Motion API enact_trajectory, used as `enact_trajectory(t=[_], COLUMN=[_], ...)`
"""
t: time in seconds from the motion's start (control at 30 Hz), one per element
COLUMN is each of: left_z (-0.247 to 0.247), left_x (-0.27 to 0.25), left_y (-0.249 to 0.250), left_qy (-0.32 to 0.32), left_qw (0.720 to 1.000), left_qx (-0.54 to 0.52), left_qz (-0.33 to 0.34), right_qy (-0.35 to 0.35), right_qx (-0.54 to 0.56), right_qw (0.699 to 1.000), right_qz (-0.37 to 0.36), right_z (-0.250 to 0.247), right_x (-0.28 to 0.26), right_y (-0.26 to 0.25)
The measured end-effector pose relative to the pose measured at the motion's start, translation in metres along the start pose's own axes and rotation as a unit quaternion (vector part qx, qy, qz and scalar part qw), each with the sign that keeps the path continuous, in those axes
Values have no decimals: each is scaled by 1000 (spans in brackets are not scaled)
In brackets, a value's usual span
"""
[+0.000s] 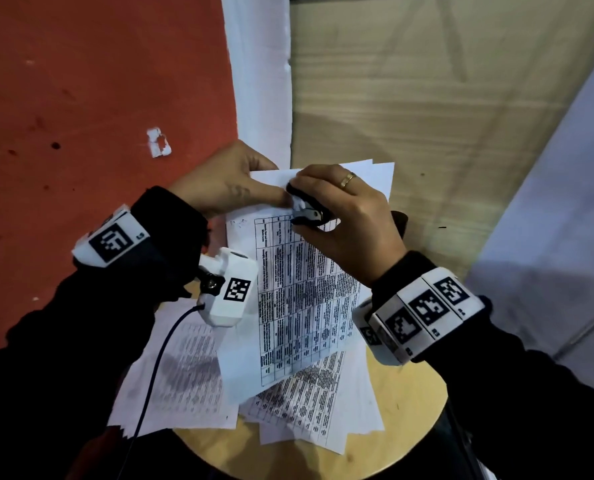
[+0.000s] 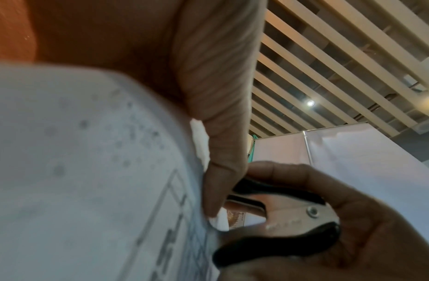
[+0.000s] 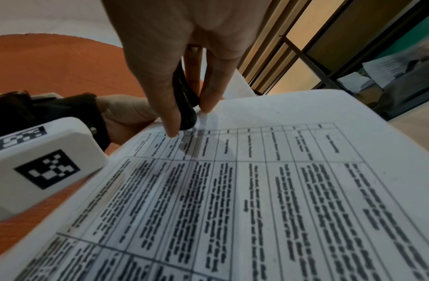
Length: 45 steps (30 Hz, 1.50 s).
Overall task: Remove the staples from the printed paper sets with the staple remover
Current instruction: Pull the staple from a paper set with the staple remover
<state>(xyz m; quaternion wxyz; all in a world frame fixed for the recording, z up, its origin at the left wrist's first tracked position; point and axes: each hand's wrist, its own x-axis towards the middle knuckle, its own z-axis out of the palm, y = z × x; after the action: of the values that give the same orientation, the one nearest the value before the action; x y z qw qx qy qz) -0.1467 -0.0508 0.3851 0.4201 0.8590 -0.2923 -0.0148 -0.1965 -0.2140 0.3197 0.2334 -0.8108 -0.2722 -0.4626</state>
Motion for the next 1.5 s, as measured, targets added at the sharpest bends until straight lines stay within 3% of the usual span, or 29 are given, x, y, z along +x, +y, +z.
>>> enact_trajectory(t=[0.93,1.13,1.33,1.5], left_z=[-1,-1,-1,4], left_x=[-2,2,1,-2], left_y=[0,-5,-9,-7], left_qy=[-10,-13,-60,-32], left_qw=[999,999,993,986], left_qx=[-30,-42,-91,-154], left_qz=[45,26,44,52], right_qy=[20,24,30,40], right_qx=[-41,-38,-16,58], right_qw=[996,997,999,997], right_qz=[-72,-60,-38,35], right_z=[-3,-1,-2,-6], right_x=[11,8,8,8], right_y=[-1,-1,2,3])
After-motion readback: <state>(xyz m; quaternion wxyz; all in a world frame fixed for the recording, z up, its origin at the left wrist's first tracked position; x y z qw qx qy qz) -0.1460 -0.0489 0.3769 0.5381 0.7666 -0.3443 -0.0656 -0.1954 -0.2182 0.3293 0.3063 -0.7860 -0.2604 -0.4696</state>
